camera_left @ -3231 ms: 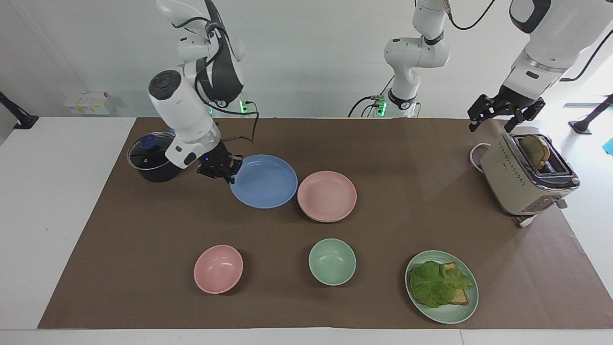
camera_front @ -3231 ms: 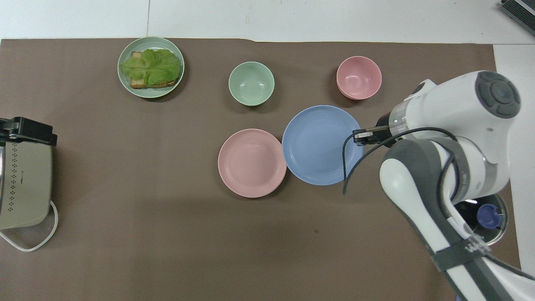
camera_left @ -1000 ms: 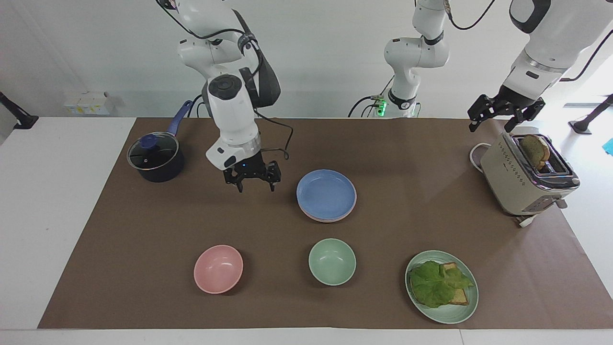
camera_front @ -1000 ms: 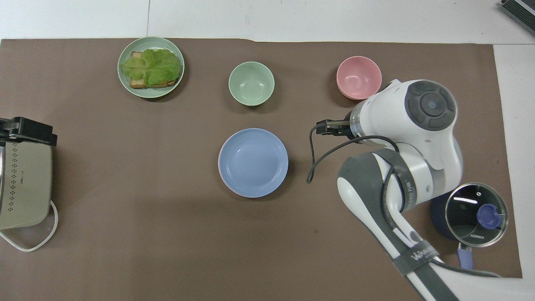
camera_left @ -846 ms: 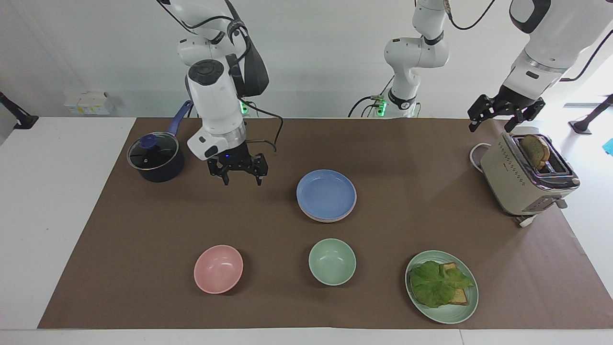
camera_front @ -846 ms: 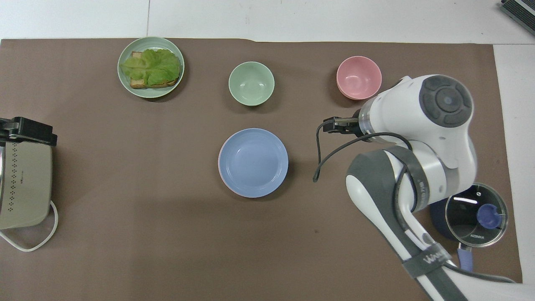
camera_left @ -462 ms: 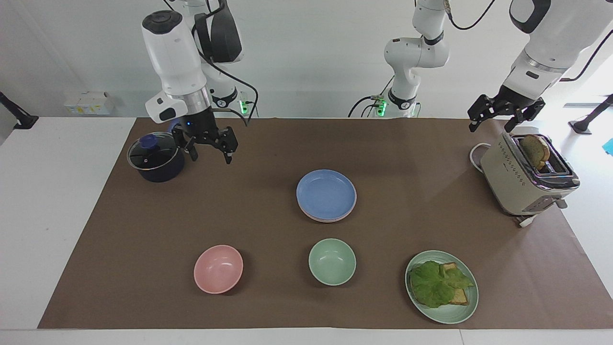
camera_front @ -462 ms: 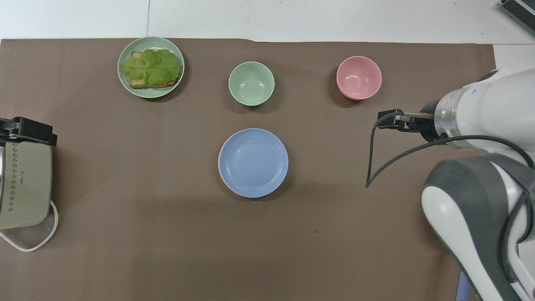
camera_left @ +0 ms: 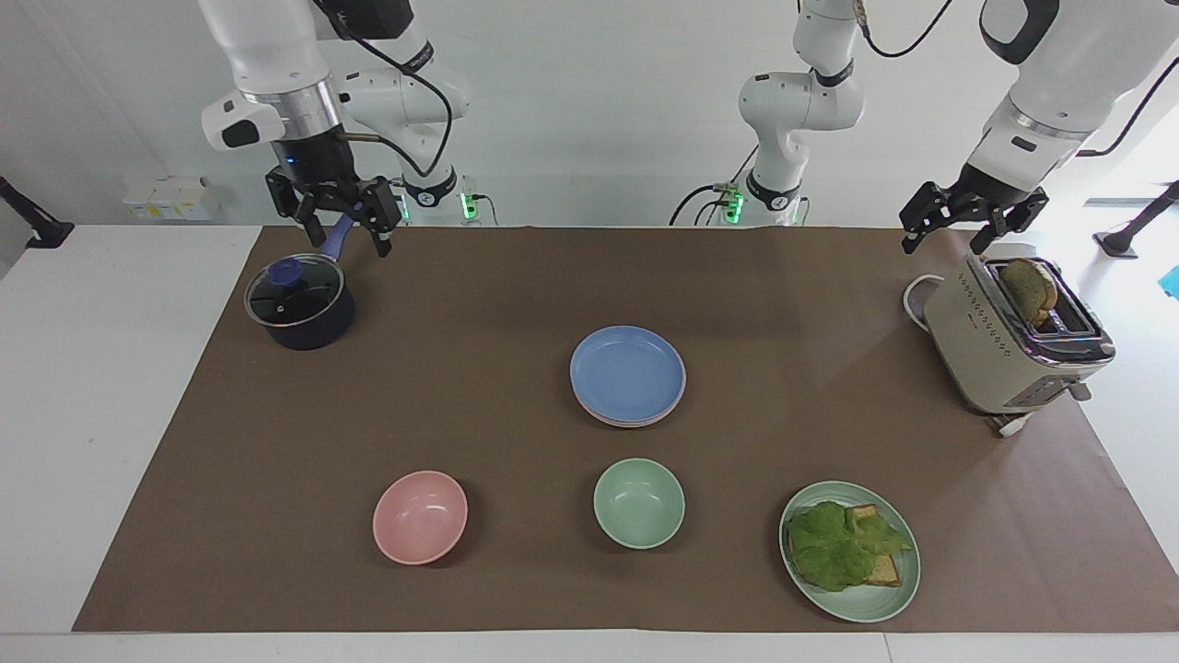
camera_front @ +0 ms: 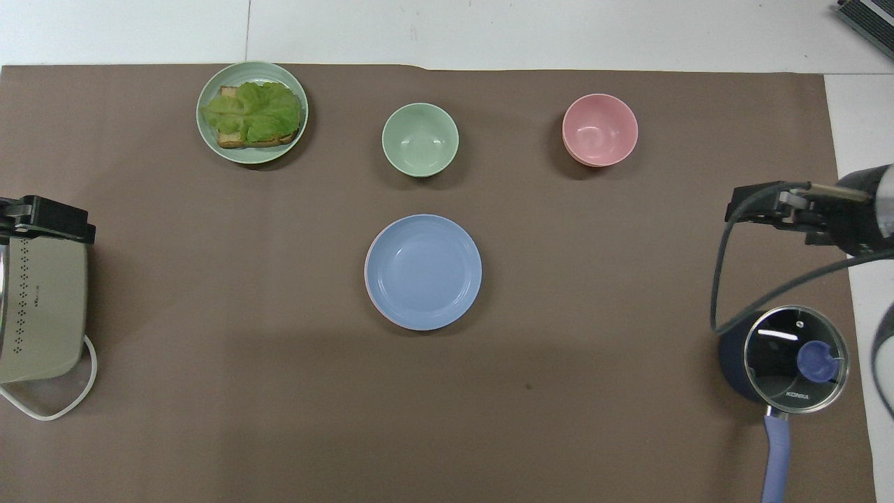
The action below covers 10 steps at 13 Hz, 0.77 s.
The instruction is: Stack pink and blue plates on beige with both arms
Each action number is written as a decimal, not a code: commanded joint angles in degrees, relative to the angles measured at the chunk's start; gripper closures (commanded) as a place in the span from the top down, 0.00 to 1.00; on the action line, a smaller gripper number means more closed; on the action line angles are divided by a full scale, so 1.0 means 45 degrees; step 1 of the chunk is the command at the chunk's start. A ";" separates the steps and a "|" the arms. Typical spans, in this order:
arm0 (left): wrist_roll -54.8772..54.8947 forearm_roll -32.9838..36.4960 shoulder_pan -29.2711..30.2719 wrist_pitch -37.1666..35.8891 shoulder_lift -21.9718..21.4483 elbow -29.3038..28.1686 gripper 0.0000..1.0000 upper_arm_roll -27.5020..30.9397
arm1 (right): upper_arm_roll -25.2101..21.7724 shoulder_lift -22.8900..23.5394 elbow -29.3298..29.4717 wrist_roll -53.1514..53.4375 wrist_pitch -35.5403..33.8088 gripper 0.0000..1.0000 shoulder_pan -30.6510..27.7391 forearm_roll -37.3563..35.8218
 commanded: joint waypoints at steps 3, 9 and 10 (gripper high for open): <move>0.0151 0.0135 0.0049 -0.0050 -0.0040 -0.0031 1.00 -0.0035 | -0.1009 -0.0204 -0.0076 -0.3345 -0.1359 1.00 -0.0011 -0.0181; 0.0151 0.0135 0.0049 -0.0050 -0.0040 -0.0031 1.00 -0.0035 | -0.0950 -0.0067 0.0175 -0.3604 -0.1868 1.00 0.0106 -0.0338; 0.0151 0.0135 0.0049 -0.0050 -0.0040 -0.0031 1.00 -0.0035 | -0.0950 -0.0086 0.0136 -0.3623 -0.1829 1.00 0.0106 -0.0435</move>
